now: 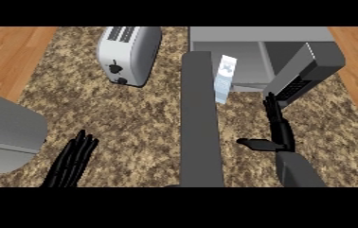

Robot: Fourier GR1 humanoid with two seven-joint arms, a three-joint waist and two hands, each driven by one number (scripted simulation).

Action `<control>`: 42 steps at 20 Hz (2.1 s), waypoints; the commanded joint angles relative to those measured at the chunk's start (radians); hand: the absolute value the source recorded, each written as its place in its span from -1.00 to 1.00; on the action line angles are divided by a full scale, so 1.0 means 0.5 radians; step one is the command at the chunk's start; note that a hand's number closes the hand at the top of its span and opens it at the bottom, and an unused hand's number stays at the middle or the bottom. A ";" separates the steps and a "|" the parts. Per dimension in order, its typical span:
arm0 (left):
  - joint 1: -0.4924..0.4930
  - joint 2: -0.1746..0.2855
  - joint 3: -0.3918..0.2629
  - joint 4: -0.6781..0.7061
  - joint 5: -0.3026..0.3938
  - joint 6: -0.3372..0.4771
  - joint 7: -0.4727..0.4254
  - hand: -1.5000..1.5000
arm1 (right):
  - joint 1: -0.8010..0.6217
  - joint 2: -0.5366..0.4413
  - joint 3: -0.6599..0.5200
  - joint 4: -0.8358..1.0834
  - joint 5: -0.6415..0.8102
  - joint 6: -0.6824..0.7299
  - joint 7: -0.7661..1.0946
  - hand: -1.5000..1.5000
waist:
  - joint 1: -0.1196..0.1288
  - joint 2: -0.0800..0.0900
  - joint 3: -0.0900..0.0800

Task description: Pick up the milk, place it into the microwave and close the microwave

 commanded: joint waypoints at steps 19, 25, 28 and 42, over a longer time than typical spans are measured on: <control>-0.739 -0.045 -0.349 0.636 -0.263 -0.194 0.191 1.00 | 1.255 -0.005 0.281 -1.211 -0.202 0.484 -0.033 -1.00 | -0.026 0.005 0.002; -1.079 -0.118 -0.444 1.060 -0.219 -0.303 0.354 1.00 | 1.430 -0.067 0.301 -1.424 -0.308 0.601 -0.039 -1.00 | -0.046 0.010 0.002; -1.053 -0.120 -0.669 1.150 -0.402 -0.119 0.163 1.00 | 1.535 -0.079 0.340 -1.515 -0.350 0.671 -0.079 -1.00 | -0.025 0.007 0.003; -1.831 -0.121 -1.423 1.954 0.114 0.766 0.248 1.00 | 1.659 -0.217 0.526 -2.188 -0.583 0.797 0.096 -1.00 | -0.199 0.029 0.001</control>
